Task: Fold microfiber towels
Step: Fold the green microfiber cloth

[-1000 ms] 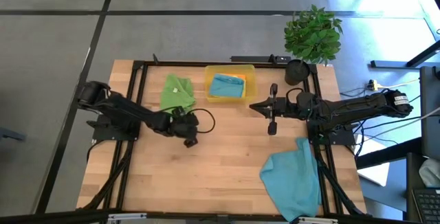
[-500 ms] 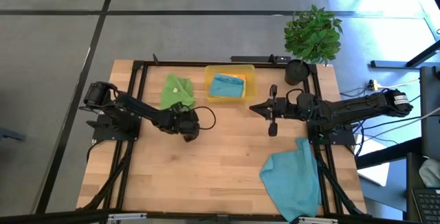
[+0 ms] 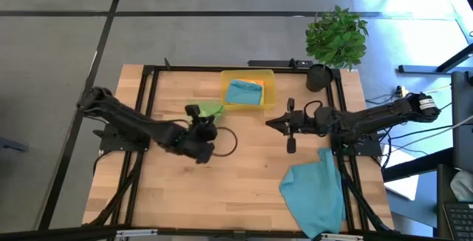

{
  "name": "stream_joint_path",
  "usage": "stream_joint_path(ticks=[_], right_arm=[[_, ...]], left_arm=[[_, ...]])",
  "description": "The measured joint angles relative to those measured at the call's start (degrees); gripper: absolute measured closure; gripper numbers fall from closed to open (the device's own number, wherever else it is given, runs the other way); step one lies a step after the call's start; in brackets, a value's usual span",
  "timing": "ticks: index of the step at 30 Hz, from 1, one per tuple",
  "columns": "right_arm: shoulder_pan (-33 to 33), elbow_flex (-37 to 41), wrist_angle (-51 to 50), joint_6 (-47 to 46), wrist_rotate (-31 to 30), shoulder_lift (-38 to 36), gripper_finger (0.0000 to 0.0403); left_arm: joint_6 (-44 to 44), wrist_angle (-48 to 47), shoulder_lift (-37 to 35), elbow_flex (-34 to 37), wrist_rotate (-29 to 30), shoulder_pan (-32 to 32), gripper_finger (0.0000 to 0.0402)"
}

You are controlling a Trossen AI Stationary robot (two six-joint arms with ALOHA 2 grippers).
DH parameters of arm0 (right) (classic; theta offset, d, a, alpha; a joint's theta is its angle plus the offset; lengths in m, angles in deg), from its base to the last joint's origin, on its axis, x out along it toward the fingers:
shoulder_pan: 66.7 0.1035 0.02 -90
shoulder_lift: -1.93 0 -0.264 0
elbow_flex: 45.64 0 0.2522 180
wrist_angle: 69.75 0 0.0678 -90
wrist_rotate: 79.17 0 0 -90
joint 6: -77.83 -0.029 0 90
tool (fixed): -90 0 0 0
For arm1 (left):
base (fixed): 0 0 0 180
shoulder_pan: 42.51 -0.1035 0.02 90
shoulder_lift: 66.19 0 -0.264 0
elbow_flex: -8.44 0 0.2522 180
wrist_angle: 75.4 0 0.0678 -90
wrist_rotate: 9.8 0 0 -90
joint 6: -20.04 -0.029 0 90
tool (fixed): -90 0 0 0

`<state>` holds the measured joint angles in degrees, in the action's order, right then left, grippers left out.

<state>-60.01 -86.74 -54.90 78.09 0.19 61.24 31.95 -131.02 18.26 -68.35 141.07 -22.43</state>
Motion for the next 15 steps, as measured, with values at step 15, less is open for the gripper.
stream_joint_path(ticks=[15], right_arm=[[-0.11,-1.54,9.54,3.46,0.07,17.46,0.0381]], left_arm=[[-12.95,-0.22,-14.52,-3.71,5.89,6.08,0.0401]])
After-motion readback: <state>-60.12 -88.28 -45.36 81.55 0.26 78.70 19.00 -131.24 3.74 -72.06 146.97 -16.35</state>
